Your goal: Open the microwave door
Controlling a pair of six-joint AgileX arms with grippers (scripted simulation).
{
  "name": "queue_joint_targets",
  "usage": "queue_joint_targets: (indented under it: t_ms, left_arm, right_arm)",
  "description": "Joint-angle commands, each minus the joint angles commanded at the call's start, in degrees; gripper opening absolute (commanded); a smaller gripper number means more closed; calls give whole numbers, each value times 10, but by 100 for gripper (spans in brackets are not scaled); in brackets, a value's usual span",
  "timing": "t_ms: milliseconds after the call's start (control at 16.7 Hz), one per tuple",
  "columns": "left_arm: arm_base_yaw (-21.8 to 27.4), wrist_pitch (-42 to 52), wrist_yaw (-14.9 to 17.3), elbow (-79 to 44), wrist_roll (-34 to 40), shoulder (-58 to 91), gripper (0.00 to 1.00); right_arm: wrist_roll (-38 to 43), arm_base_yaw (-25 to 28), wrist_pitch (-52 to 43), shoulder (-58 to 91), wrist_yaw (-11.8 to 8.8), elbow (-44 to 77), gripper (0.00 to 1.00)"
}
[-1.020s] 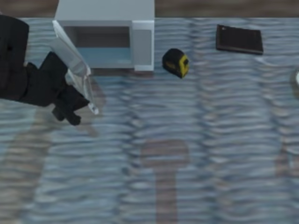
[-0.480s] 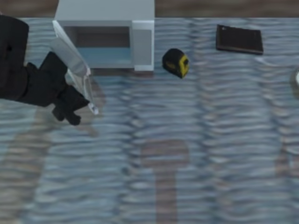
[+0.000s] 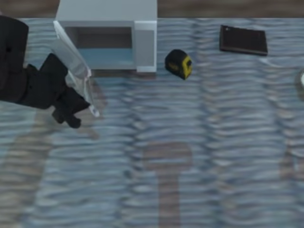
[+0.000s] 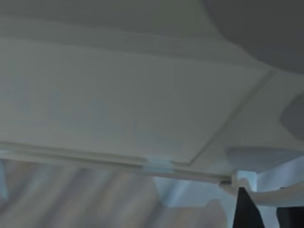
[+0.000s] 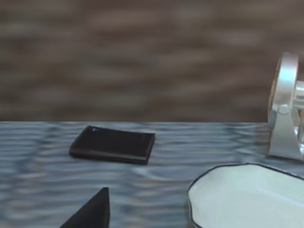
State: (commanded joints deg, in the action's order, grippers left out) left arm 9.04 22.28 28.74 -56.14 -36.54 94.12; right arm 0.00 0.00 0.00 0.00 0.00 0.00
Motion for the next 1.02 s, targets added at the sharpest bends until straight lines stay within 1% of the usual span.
queue_joint_targets:
  t_ms: [300, 1020]
  left_arm:
    - [-22, 26, 24, -14, -54, 3, 0]
    - [-24, 29, 26, -14, -57, 5, 0]
  right_arm:
    - [0, 0, 0, 0, 0, 0, 100]
    - [0, 0, 0, 0, 0, 0, 100]
